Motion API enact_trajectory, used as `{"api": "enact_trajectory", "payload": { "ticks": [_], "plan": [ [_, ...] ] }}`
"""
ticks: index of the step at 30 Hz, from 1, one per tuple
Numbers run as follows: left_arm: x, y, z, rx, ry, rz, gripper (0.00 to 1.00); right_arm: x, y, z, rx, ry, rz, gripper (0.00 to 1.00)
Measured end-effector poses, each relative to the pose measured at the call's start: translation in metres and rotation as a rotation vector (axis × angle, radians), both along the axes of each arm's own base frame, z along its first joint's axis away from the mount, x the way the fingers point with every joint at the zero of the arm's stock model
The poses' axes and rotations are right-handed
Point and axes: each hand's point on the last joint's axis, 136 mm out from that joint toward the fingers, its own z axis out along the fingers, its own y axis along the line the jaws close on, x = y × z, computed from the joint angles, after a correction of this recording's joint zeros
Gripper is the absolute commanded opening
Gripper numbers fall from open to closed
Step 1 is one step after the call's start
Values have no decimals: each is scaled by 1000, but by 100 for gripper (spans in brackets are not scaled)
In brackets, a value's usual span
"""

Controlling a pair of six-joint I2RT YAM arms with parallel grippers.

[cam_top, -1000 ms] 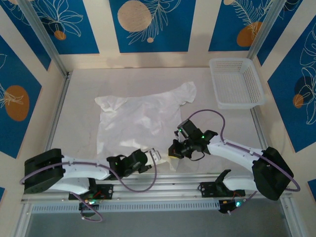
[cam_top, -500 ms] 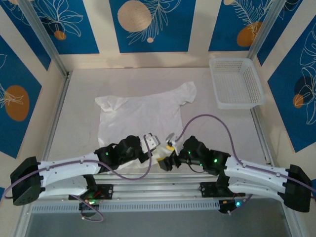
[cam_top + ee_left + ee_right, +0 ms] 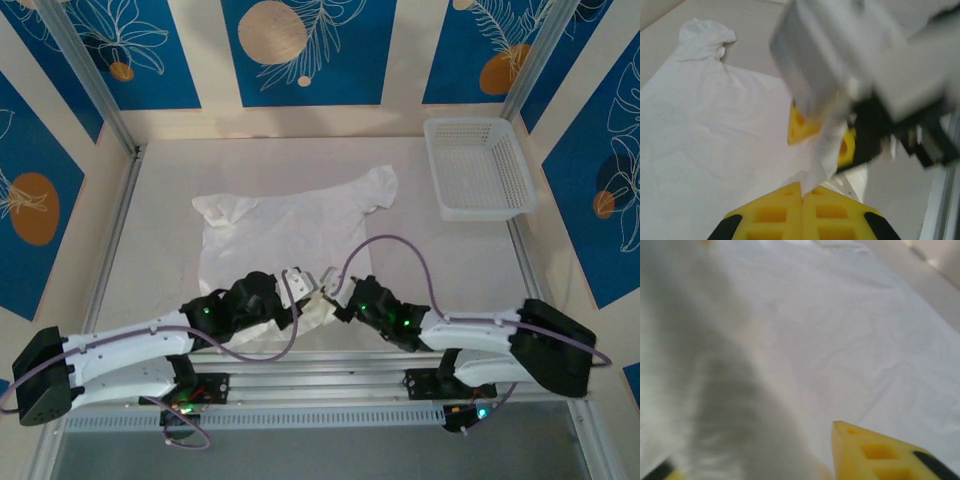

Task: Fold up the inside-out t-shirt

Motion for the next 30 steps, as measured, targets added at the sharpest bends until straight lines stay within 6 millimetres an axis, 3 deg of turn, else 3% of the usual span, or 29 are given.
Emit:
{"api": "enact_trajectory", "payload": {
  "ticks": [4, 6, 10, 15, 25, 30],
  "plan": [
    [-2, 6, -18, 21, 25, 10, 59, -6, -6, 40, 190, 51, 19, 0],
    [-2, 5, -28, 33, 35, 11, 71, -13, -7, 47, 241, 80, 39, 0],
    [3, -5, -49, 62, 58, 10, 97, -19, -8, 39, 264, 175, 42, 0],
    [22, -4, -64, 96, 30, 104, 99, -22, -10, 29, 264, 246, 32, 0],
    [80, 59, -41, 82, -132, 517, 94, -27, -14, 29, 273, 295, 23, 0],
    [64, 36, -34, 18, -96, 335, 99, -21, -21, 30, 271, 319, -16, 0]
  ]
}}
